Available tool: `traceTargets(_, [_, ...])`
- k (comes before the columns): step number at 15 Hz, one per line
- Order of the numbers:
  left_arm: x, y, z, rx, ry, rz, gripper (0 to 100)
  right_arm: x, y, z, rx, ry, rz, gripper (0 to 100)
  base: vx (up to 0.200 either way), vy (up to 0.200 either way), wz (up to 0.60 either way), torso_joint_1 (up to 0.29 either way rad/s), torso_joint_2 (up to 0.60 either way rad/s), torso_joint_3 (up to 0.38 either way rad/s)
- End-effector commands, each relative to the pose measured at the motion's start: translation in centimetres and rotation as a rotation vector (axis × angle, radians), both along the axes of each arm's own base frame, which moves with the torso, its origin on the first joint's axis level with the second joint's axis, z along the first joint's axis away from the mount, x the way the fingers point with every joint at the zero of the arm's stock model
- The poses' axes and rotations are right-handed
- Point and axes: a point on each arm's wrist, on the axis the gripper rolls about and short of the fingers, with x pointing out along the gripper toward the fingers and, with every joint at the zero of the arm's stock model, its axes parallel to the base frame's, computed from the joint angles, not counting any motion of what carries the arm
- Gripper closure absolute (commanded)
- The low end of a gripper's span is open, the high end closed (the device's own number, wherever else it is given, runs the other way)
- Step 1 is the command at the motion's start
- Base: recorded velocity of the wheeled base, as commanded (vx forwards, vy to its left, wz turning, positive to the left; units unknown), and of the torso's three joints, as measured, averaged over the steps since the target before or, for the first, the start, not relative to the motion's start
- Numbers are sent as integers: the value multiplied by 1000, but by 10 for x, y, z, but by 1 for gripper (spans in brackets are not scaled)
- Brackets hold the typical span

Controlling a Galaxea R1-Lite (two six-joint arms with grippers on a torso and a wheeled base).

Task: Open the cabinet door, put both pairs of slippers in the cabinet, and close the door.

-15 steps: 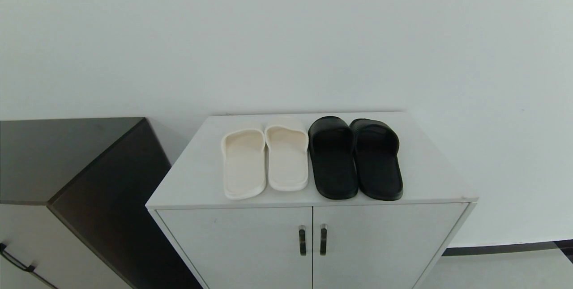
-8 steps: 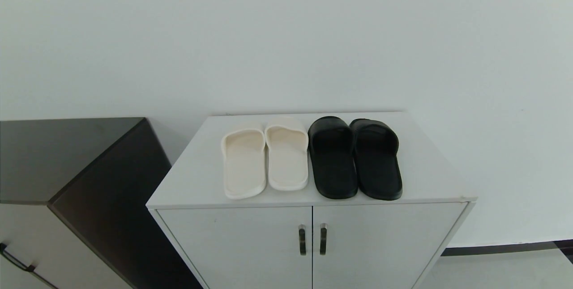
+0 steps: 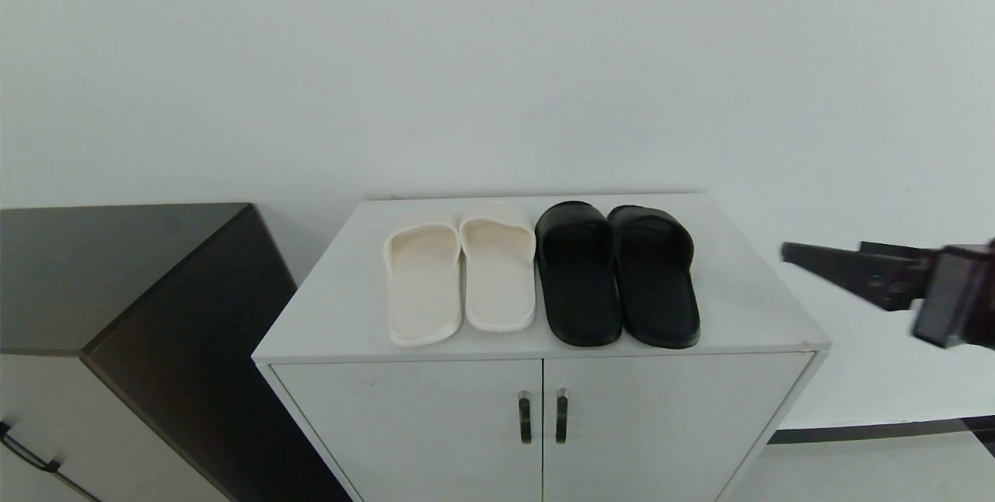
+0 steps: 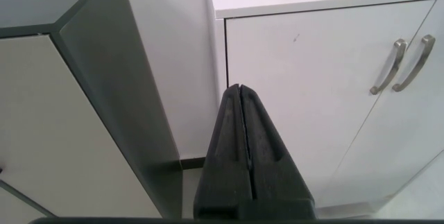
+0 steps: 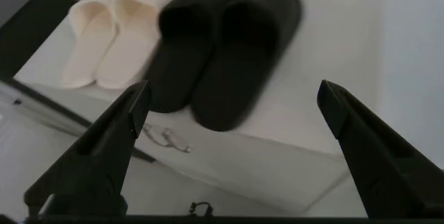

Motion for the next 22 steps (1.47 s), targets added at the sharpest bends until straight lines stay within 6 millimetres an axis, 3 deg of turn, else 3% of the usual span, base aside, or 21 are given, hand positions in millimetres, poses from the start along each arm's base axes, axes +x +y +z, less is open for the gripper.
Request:
traceTargets(1, [0, 0, 0, 0, 3, -1, 100, 40, 60, -12, -42, 54, 45, 0, 0, 0, 0, 0, 0, 0])
traceTargets(5, [0, 0, 0, -1, 3, 1, 100, 81, 110, -29, -59, 43, 0, 0, 0, 0, 0, 0, 0, 0])
traceTargets(8, [0, 0, 0, -1, 3, 1, 100, 105, 129, -38, -100, 29, -136, 0, 0, 0, 0, 0, 0, 0])
traceTargets(16, [0, 0, 0, -3, 3, 1, 100, 141, 156, -59, -161, 9, -297, 0, 0, 0, 0, 0, 0, 0])
traceTargets(22, [0, 0, 0, -15, 5, 5, 100, 175, 163, -76, -164, 10, -345, 0, 0, 0, 0, 0, 0, 0])
